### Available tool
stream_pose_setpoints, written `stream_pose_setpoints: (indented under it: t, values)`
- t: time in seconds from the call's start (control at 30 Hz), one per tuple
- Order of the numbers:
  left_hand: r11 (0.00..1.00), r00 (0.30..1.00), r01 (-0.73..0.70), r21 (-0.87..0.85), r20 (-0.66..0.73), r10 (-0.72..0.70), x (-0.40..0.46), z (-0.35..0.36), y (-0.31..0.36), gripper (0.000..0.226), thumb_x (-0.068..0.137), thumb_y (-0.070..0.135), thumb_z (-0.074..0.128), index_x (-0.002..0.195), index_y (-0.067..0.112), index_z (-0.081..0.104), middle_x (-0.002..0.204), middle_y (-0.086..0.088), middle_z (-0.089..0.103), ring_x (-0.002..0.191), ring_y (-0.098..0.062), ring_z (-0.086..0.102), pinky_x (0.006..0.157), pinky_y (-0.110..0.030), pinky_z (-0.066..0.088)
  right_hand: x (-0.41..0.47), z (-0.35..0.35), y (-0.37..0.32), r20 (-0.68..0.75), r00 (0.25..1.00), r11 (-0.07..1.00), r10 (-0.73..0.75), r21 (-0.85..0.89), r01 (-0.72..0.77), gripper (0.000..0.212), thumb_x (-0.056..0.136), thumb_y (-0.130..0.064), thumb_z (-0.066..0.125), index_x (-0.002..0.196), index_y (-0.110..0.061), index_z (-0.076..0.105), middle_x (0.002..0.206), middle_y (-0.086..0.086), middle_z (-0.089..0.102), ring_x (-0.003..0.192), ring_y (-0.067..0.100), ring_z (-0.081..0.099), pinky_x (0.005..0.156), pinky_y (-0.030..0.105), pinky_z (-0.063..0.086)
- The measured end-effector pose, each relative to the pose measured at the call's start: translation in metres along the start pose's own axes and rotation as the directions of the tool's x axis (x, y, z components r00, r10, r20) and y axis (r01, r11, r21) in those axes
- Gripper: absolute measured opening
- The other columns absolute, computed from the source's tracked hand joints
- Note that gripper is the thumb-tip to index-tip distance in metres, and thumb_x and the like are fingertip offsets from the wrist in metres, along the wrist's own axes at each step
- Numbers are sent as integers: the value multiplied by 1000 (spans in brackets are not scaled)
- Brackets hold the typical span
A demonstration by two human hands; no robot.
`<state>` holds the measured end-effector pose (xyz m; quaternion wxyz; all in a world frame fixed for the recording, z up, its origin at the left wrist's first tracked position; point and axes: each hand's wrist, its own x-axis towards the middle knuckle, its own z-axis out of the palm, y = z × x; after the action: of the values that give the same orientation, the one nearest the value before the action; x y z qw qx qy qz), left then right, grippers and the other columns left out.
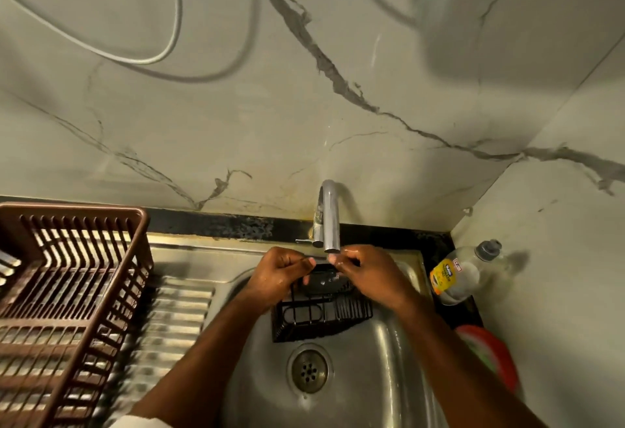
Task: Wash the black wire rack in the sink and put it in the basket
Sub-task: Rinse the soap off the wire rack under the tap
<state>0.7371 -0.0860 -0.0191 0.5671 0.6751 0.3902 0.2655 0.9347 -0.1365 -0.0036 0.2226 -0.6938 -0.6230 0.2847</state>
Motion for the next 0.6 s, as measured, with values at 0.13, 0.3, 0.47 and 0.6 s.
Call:
stream_pose_setpoints:
  t: [0.13,0.3,0.47,0.6]
  values:
    - [999,1000,-17,-43,22,18,4,6,7,43,102,23,61,68,-3,65,51,-2,50,45,-14,43,47,-21,35,3,-4,2,106,993,991,-55,128,41,24,99,-41,60,92,-26,76,83,-6,75,77,3,70,76,30,57]
    - [997,1000,14,-74,-7,-14,-9,-10,3,38,102,26,56,71,7,65,61,-5,53,57,-17,46,54,-21,37,-10,-25,35,131,991,868,-12,493,-54,12,94,-23,70,86,-16,76,79,0,74,76,6,67,72,17,52]
    - [962,995,74,261,50,-90,5,-17,8,27,100,31,61,79,19,72,73,4,69,70,-11,65,70,-27,51,-2,5,18,76,996,810,45,581,-81,10,90,-21,74,84,-13,76,75,-2,73,71,6,65,72,21,54]
    - [899,999,10,438,43,-33,16,-6,14,21,98,25,63,85,17,77,82,-2,74,79,-15,69,76,-32,53,4,14,2,65,998,759,3,650,-44,14,88,-26,77,77,-17,75,74,-2,74,75,11,70,73,28,56]
